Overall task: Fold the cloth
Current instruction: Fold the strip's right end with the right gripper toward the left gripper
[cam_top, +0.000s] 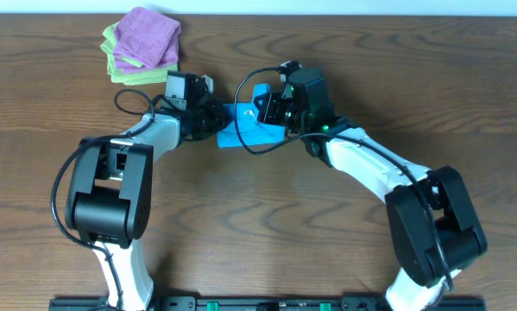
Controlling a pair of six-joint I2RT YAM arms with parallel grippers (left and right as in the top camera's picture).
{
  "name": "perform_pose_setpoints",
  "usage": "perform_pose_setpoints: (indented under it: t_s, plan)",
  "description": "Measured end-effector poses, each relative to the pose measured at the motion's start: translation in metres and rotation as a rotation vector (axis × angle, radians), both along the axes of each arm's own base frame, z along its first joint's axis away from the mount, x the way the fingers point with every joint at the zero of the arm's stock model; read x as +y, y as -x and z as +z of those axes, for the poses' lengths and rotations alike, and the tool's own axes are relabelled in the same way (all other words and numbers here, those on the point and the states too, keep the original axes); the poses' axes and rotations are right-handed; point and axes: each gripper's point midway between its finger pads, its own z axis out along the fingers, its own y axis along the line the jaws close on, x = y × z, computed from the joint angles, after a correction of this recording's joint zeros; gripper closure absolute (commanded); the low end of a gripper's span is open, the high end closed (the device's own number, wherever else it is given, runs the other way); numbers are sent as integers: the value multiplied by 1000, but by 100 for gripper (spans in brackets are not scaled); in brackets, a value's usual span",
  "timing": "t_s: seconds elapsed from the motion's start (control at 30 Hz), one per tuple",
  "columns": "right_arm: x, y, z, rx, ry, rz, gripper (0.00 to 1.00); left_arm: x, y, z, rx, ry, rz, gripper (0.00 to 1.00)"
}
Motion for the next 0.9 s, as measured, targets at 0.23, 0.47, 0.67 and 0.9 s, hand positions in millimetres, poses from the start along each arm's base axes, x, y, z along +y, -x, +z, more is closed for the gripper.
perform_pose_setpoints:
  t_s: [0.23, 0.47, 0.67, 0.9]
  plan:
    - [14, 9, -4, -8, 18, 46, 99, 4, 5, -2, 31, -8, 2, 94]
    - [18, 12, -7, -23, 38, 70, 99, 19, 4, 15, 43, -61, -31, 94]
    - [22, 14, -7, -38, 54, 81, 99, 39, -16, 53, -38, -108, -18, 94]
    - [40, 15, -22, -12, 75, 112, 99, 64, -19, 60, -37, -171, 10, 94]
